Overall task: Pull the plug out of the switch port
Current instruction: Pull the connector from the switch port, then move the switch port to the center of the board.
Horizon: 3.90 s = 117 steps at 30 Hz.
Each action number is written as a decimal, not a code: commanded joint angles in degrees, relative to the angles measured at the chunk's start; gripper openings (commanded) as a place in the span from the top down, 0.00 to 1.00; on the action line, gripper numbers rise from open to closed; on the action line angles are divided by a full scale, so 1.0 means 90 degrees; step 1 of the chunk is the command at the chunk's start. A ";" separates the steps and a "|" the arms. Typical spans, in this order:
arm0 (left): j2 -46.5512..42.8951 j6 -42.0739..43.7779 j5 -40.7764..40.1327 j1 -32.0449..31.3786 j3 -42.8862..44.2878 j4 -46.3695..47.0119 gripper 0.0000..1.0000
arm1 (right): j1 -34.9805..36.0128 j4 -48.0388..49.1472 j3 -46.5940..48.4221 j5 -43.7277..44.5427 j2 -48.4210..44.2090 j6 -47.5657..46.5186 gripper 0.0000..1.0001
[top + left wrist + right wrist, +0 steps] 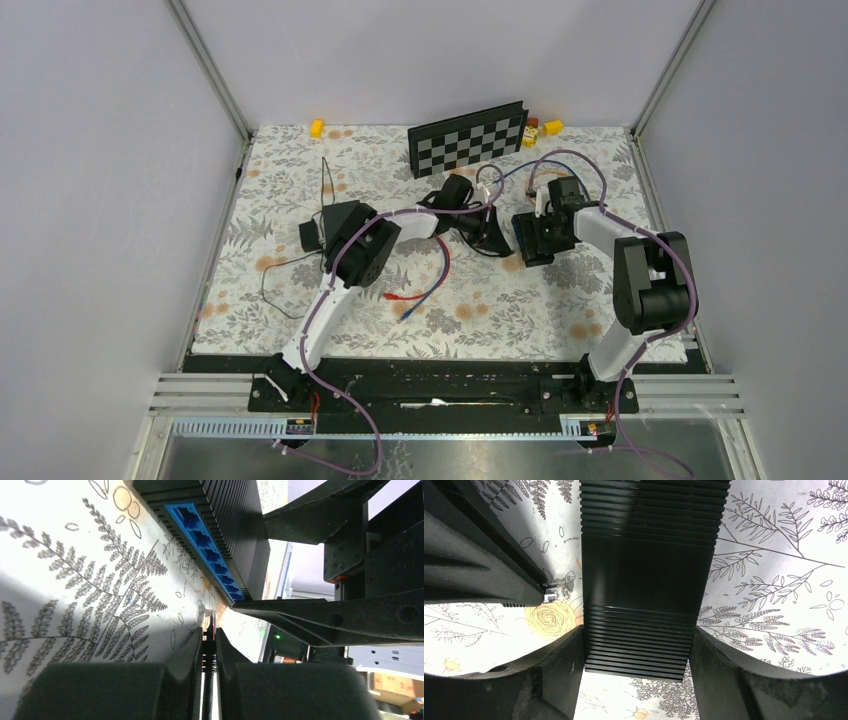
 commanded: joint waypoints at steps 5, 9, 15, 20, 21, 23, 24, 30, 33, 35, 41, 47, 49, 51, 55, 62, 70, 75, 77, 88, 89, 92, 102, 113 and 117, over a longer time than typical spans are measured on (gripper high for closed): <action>-0.0032 0.1392 -0.0891 0.0306 0.0610 -0.1537 1.00 | -0.0160 -0.0207 0.0249 -0.0285 0.0152 -0.0296 0.30; -0.0177 0.1601 -0.0974 0.0476 0.0676 -0.1683 1.00 | -0.0162 -0.0394 0.0361 -0.0183 0.0155 -0.0424 0.31; -0.0337 0.1764 -0.0969 0.0628 0.0641 -0.1755 1.00 | -0.0160 -0.0890 0.0467 -0.0058 0.0079 -0.0759 0.31; -0.0458 0.2268 -0.1061 0.0658 0.0701 -0.2059 1.00 | -0.0160 -0.1250 0.0247 -0.0240 -0.0154 -0.1647 0.31; -0.0494 0.2327 -0.1089 0.0667 0.0694 -0.2086 1.00 | -0.0160 -0.1296 0.0141 -0.0309 -0.0258 -0.1905 0.30; -0.0567 0.2419 -0.1145 0.0695 0.0712 -0.2151 1.00 | -0.0165 -0.1508 -0.0032 -0.0353 -0.0472 -0.2638 0.28; -0.0600 0.2455 -0.1178 0.0719 0.0729 -0.2174 1.00 | -0.0163 -0.1636 -0.0084 -0.0360 -0.0581 -0.2941 0.26; -0.0713 0.2593 -0.1311 0.0871 0.0943 -0.2400 1.00 | -0.0161 -0.2314 -0.0034 0.0033 -0.0841 -0.4423 0.18; -0.0799 0.2669 -0.1370 0.0894 0.0885 -0.2497 1.00 | -0.0170 -0.2465 0.0128 0.0317 -0.0657 -0.4932 0.14; -0.0867 0.2747 -0.1389 0.0897 0.0828 -0.2559 0.99 | -0.0170 -0.2532 0.0291 0.0439 -0.0485 -0.5079 0.10; -0.1195 0.3186 -0.1553 0.0913 0.0729 -0.2786 0.86 | -0.0170 -0.2734 0.0771 -0.0035 -0.0361 -0.4878 0.00; -0.1602 0.3897 -0.1761 0.0932 0.0759 -0.3073 0.60 | -0.0175 -0.2730 0.0764 -0.0592 -0.0797 -0.4485 0.00; -0.1779 0.4045 -0.1775 0.0944 0.0716 -0.3114 0.45 | -0.0170 -0.2698 0.0701 -0.0620 -0.0961 -0.4383 0.00; -0.1958 0.4189 -0.1776 0.0953 0.0620 -0.3114 0.32 | -0.0170 -0.2653 0.0620 -0.0630 -0.1161 -0.4298 0.00; -0.2411 0.4379 -0.1752 0.1023 0.0337 -0.3112 0.18 | -0.0170 -0.2514 0.0517 -0.0722 -0.1345 -0.4184 0.00; -0.3263 0.4515 -0.1543 0.1336 -0.0278 -0.3078 0.01 | -0.0162 -0.2338 0.0816 -0.0656 -0.0691 -0.4125 0.00; -0.3855 0.4593 -0.1612 0.1822 -0.0806 -0.2963 0.01 | -0.0165 -0.2177 0.1069 -0.0815 0.0100 -0.4097 0.00; -0.3976 0.4259 -0.1277 0.2132 -0.0956 -0.2709 0.01 | -0.0141 -0.2106 0.1121 -0.0723 0.0480 -0.4137 0.00; -0.3996 0.4153 -0.1176 0.2195 -0.0943 -0.2651 0.01 | -0.0123 -0.2110 0.1161 -0.0651 0.0599 -0.4180 0.01; -0.4099 0.3509 -0.0959 0.2409 -0.0658 -0.2492 0.01 | -0.0014 -0.2667 0.1409 0.0300 0.0808 -0.5293 0.56; -0.4127 0.3471 -0.1011 0.2474 -0.0724 -0.2477 0.01 | -0.0014 -0.2710 0.1407 0.0386 0.0783 -0.5429 0.58; -0.4222 0.3471 -0.1148 0.2740 -0.0981 -0.2538 0.01 | -0.0005 -0.2772 0.1305 0.0802 0.0739 -0.5933 0.61; -0.5218 0.5663 -0.3762 0.3229 -0.2466 -0.3570 0.01 | -0.0006 -0.2301 0.1605 0.1983 0.1194 -0.7102 0.30; -0.6413 0.6165 -0.5854 0.3692 -0.4212 -0.3197 0.01 | 0.0096 -0.2418 0.2345 0.0100 0.0825 -0.6075 0.00; -0.6260 0.6066 -0.5682 0.4040 -0.4282 -0.3191 0.01 | 0.0168 -0.2525 0.2361 -0.0682 0.0309 -0.5314 0.00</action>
